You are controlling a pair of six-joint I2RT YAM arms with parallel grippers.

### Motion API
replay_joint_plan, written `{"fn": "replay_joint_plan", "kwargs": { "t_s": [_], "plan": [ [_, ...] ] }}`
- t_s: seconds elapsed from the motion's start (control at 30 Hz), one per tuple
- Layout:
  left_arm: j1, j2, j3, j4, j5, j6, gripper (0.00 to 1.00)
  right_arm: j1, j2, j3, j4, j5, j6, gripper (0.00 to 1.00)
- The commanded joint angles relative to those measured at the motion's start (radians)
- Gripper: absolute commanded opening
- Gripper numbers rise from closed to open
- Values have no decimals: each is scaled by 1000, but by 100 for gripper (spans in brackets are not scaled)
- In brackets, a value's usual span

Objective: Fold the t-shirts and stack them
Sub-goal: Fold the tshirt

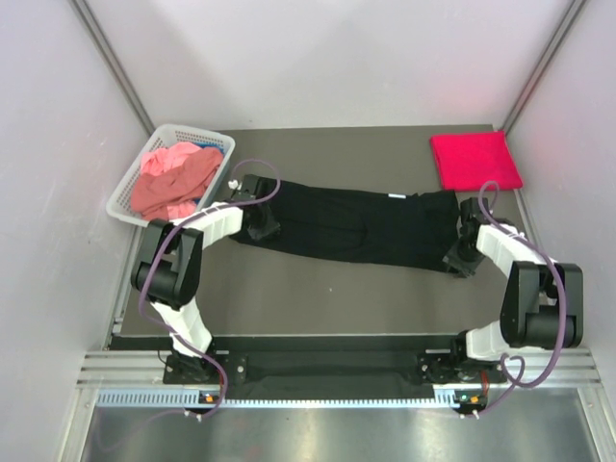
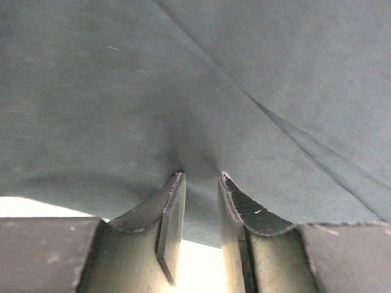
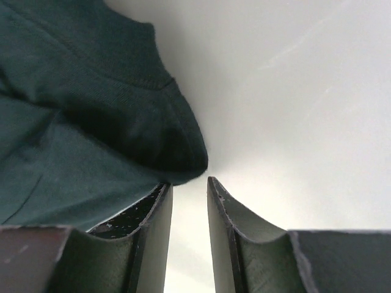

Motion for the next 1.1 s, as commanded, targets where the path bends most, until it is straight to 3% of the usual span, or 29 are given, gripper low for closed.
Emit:
{"fn": "replay_joint_plan", "kwargs": {
  "t_s": [0.0,0.13,0.33,0.47,0.63,0.87,1.07],
  "plan": [
    [23,-69,23,-100,-129,10,34,-8,-106,23,-19,29,26,30],
    [29,-122,50,-95,-136,76,35,-5,-152,53,-22,-29,39,31],
    [101,-91,40,-120,-123,80,34,15,-81,57,128,-140,62,31],
    [133,-56,20,-169,-200,61,34,-4,33,50,145,-77,41,31],
    [198,-83,-83,-146,-194,-12,34,-39,95,-32,191,-60,10,32],
    [210,-295,-200,-108,-231,-60,33,-40,24,-40,144,-33,-13,34],
    [210,-295,-190,-76,-185,-23,35,-42,-28,-49,140,-10,-14,34]
  ]
}}
